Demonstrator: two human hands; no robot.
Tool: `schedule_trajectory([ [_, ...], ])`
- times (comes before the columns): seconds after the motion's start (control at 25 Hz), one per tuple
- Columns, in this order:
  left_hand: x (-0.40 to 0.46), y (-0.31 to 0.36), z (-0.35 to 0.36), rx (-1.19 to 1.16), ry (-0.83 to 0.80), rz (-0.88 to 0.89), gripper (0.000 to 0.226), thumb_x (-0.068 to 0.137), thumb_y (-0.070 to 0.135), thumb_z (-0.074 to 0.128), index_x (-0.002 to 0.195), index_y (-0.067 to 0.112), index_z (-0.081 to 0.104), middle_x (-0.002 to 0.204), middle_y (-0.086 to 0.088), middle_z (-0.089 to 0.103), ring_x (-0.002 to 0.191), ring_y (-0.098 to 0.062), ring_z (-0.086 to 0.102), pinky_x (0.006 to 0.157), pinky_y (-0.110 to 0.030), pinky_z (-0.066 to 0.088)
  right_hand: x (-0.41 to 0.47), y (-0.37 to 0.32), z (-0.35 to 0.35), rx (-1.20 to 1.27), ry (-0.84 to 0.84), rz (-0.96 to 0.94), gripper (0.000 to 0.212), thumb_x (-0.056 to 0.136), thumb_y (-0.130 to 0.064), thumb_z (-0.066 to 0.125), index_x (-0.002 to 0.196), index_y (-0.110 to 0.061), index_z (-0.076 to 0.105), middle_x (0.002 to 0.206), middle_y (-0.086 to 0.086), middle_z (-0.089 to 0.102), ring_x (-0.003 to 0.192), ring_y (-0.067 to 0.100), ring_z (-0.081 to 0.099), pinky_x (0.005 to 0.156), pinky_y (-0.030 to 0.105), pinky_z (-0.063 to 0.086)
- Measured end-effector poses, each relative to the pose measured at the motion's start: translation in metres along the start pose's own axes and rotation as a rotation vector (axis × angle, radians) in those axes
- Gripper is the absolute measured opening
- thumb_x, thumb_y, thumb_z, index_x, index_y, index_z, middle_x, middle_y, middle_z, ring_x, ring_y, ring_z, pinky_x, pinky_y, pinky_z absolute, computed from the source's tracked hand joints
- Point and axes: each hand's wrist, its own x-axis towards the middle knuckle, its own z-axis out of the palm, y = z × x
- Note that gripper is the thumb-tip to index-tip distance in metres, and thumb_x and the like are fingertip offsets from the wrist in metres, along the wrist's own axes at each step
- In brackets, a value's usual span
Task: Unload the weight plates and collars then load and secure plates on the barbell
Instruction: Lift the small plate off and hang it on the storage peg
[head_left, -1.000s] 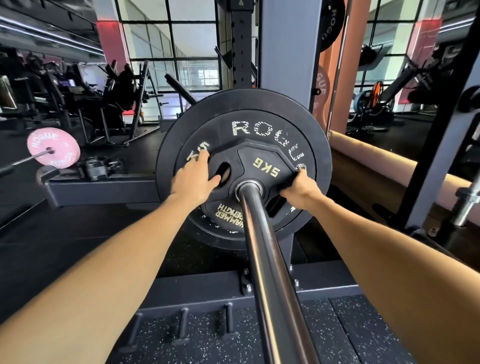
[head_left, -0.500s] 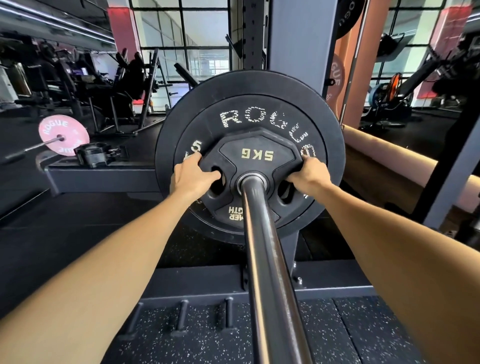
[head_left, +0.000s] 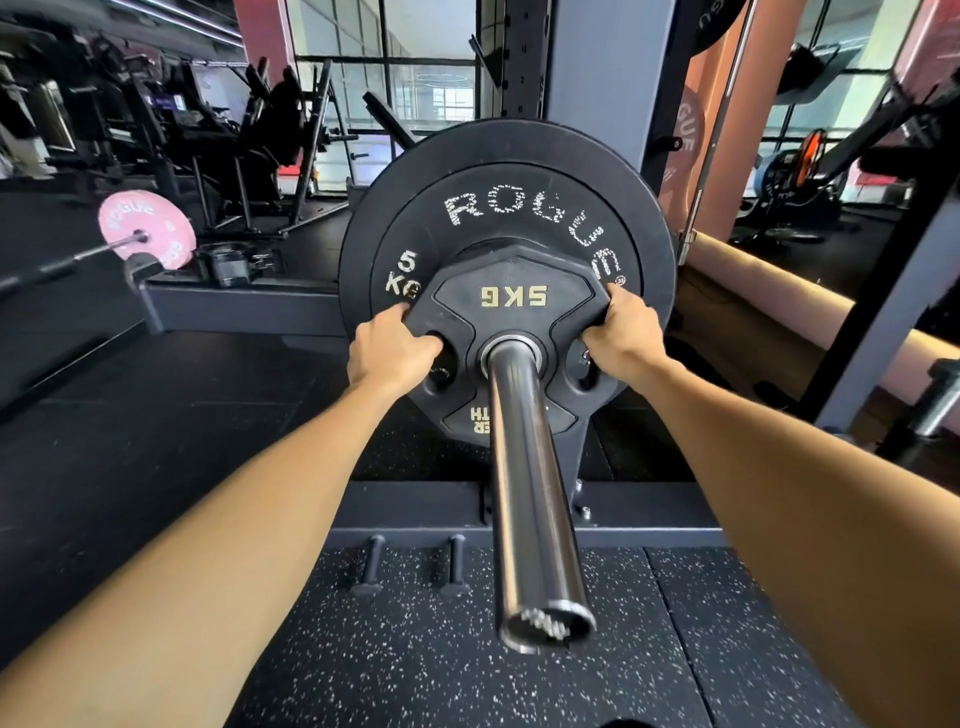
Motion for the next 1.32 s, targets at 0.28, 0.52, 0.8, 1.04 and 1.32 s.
schedule_trajectory([
  [0.28, -0.095, -0.004, -0.049, 0.028, 0.004, 0.068, 0.041, 0.078, 0.028, 0.061, 0.119, 0.023, 0.064, 0.097, -0.005, 0.066, 0.096, -0.033, 0.061, 0.083, -0.040, 0.055, -0.103, -0.009, -0.042, 0.034, 0.000, -0.025, 0.024, 0.079, -0.001, 0.048, 0.101, -0.007, 0.056, 0.089, 0.004, 0.056, 0.082, 0.026, 0.048, 0.069, 0.028, 0.036],
  [0.52, -0.172, -0.013, -0.083, -0.003, 0.003, 0.110, 0.020, 0.079, 0.021, 0.061, 0.098, 0.023, 0.064, 0.086, -0.001, 0.064, 0.086, -0.029, 0.062, 0.071, -0.033, 0.051, -0.178, -0.018, -0.075, 0.028, 0.025, -0.048, 0.029, 0.079, 0.002, 0.049, 0.105, -0.005, 0.060, 0.102, 0.013, 0.066, 0.092, 0.030, 0.058, 0.073, 0.026, 0.038],
  [0.8, -0.225, -0.022, -0.105, -0.039, 0.019, 0.133, 0.018, 0.078, 0.016, 0.062, 0.095, 0.017, 0.066, 0.089, -0.005, 0.067, 0.083, -0.029, 0.064, 0.066, -0.032, 0.050, -0.231, -0.029, -0.100, -0.058, 0.053, -0.067, 0.032, 0.077, -0.001, 0.054, 0.108, -0.007, 0.061, 0.110, 0.016, 0.068, 0.105, 0.035, 0.060, 0.084, 0.033, 0.048],
  [1.04, -0.245, -0.024, -0.123, 0.034, -0.004, 0.187, 0.011, 0.076, 0.015, 0.064, 0.086, 0.012, 0.065, 0.081, -0.002, 0.063, 0.076, -0.027, 0.062, 0.061, -0.030, 0.043, -0.260, -0.034, -0.120, -0.089, -0.003, -0.072, 0.033, 0.075, -0.007, 0.056, 0.107, -0.012, 0.063, 0.109, 0.015, 0.067, 0.102, 0.033, 0.062, 0.086, 0.039, 0.053],
  [1.32, -0.234, -0.002, -0.163, 0.166, 0.006, 0.290, 0.016, 0.072, 0.017, 0.070, 0.079, 0.008, 0.059, 0.077, -0.004, 0.058, 0.073, -0.029, 0.059, 0.060, -0.031, 0.042, -0.259, -0.060, -0.146, -0.174, -0.020, -0.182, 0.012, 0.073, -0.011, 0.060, 0.084, -0.014, 0.056, 0.085, 0.009, 0.057, 0.088, 0.033, 0.063, 0.070, 0.031, 0.047],
])
